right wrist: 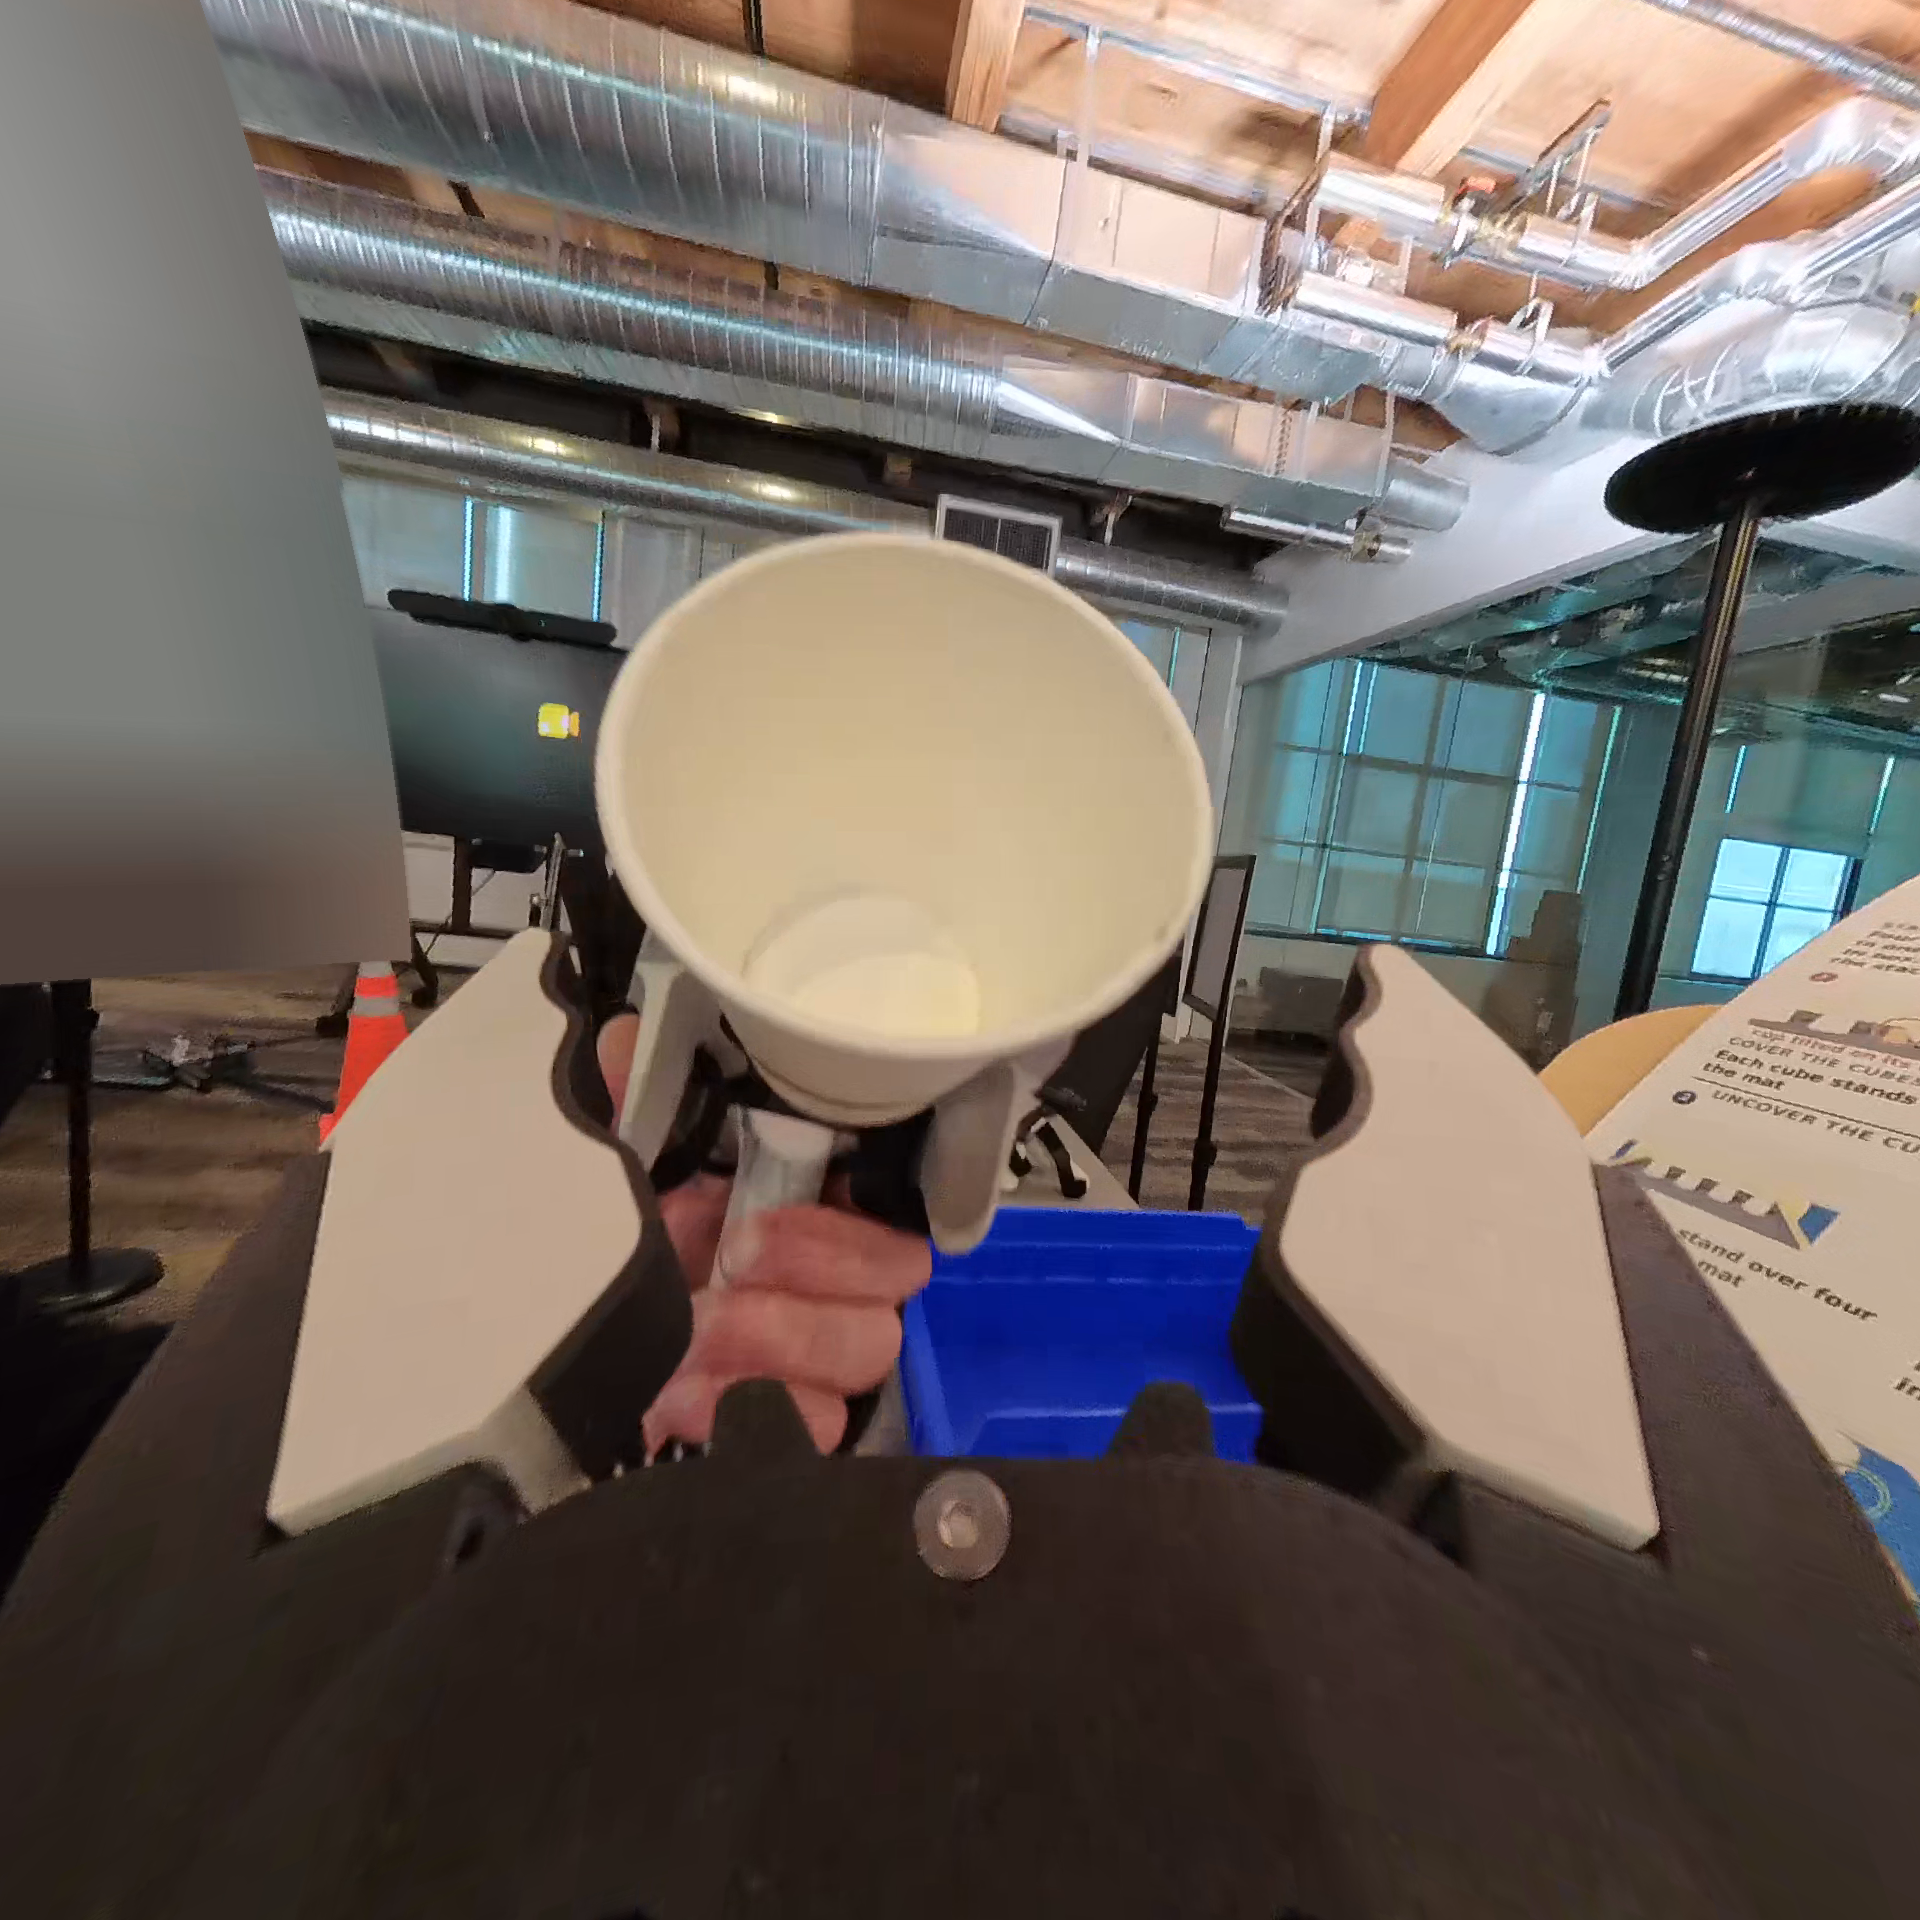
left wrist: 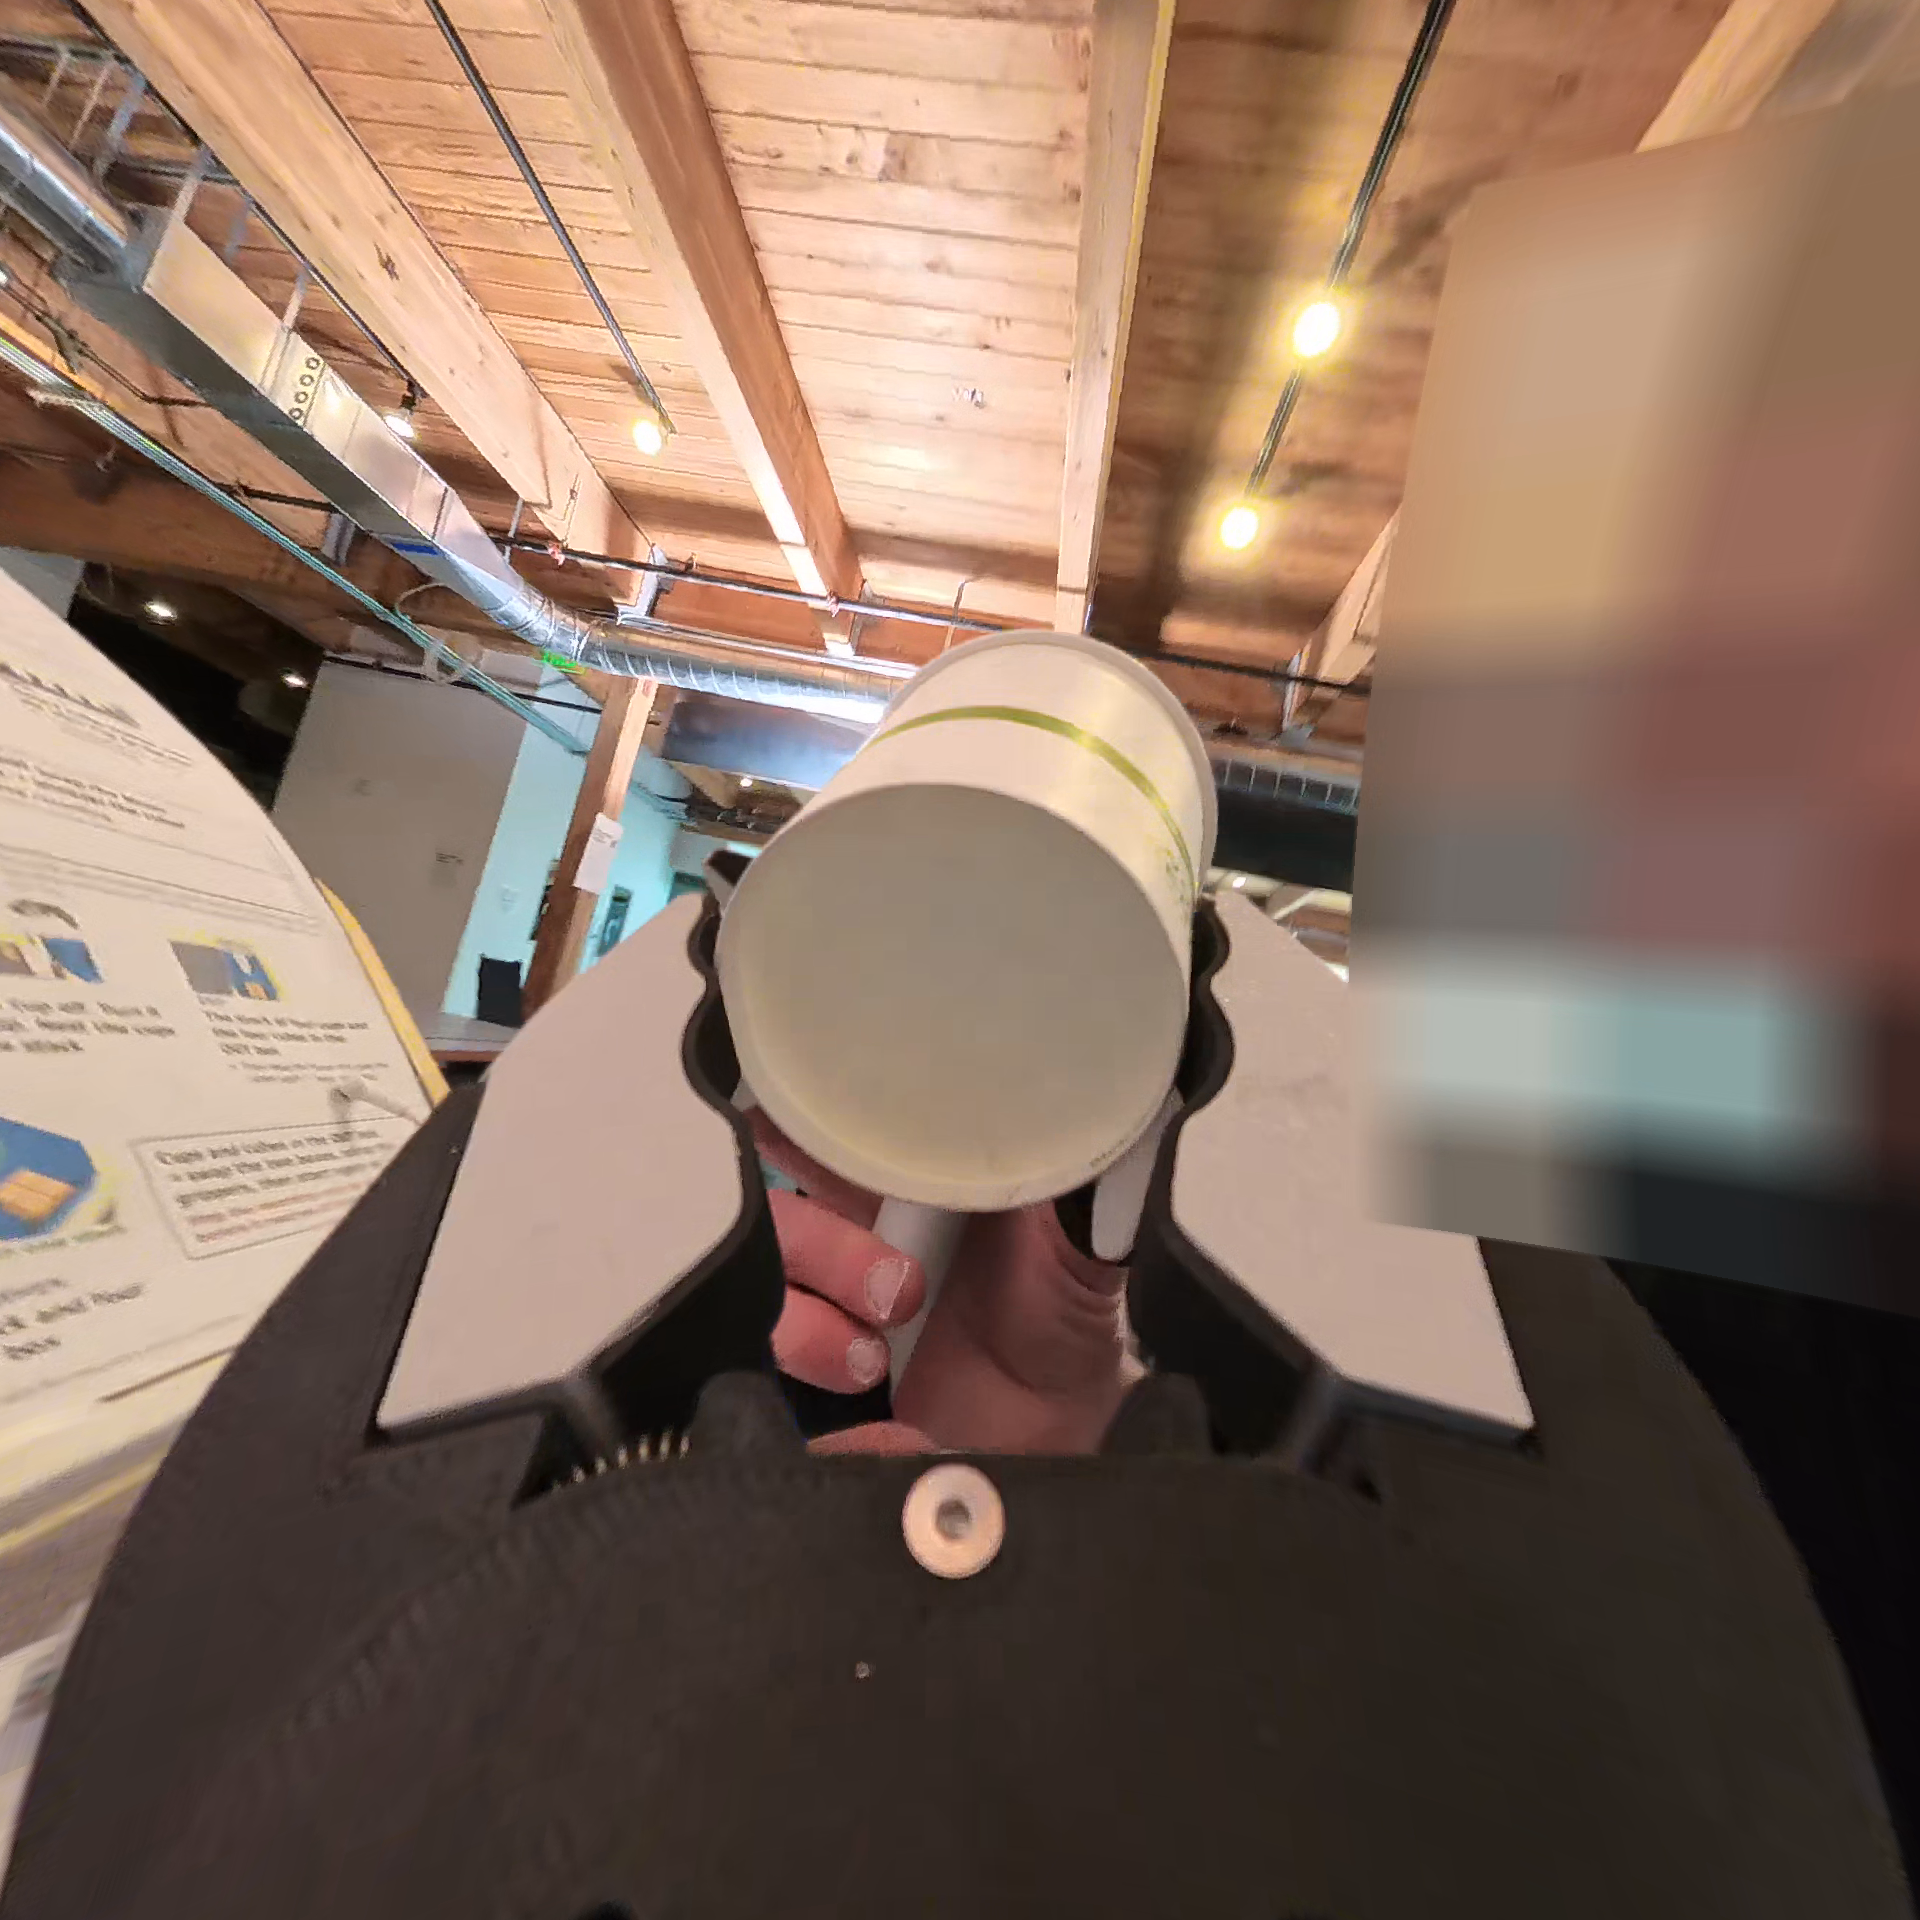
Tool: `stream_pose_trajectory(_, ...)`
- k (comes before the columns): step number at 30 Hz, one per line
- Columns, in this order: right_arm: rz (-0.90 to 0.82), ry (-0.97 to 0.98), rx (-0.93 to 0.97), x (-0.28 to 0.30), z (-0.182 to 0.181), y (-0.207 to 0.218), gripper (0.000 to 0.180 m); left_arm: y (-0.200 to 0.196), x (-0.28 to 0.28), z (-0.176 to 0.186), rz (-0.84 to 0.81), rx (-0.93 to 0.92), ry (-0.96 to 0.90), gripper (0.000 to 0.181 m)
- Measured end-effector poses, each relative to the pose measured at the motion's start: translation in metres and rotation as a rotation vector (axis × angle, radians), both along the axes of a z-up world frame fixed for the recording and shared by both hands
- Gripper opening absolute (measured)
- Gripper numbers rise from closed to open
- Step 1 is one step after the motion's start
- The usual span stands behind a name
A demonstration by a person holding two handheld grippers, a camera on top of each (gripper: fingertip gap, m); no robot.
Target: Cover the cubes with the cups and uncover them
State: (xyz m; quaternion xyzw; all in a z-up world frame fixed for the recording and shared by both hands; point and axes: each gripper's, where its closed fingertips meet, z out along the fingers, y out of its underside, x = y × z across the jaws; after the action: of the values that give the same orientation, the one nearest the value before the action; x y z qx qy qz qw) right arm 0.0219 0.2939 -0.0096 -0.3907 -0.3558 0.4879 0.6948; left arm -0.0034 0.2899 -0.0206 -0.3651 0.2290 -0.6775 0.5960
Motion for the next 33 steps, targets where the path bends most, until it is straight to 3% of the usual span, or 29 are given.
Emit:
stream_pose_trajectory(3,0.013,0.116,-0.02,0.005,0.01,0.0,0.133,0.0,0.015,-0.008,-0.055,-0.037,-0.036,0.083)
stream_pose_trajectory(5,0.026,0.18,-0.018,0.009,0.015,-0.003,0.122,0.0,0.023,-0.012,-0.069,-0.056,-0.047,0.083)
stream_pose_trajectory(8,0.035,0.199,-0.003,0.013,0.018,-0.007,0.108,-0.001,0.027,-0.013,-0.105,-0.069,-0.071,0.084)
stream_pose_trajectory(14,-0.009,0.213,0.007,0.037,0.032,-0.007,0.102,-0.004,0.032,-0.016,-0.102,-0.036,-0.039,0.081)
stream_pose_trajectory(19,-0.139,-0.024,0.009,0.052,0.018,0.006,0.102,-0.002,0.001,-0.001,0.129,0.145,0.124,0.057)
stream_pose_trajectory(24,-0.176,-0.215,-0.081,0.057,-0.025,0.025,0.102,-0.009,-0.034,0.02,0.381,0.325,0.26,0.0)
stream_pose_trajectory(28,-0.186,-0.342,-0.111,0.044,-0.061,0.03,0.102,-0.002,-0.047,0.024,0.562,0.344,0.411,0.0)
stream_pose_trajectory(33,-0.21,-0.474,-0.107,0.034,-0.1,0.034,0.102,-0.004,-0.05,0.028,0.664,0.379,0.505,0.0)
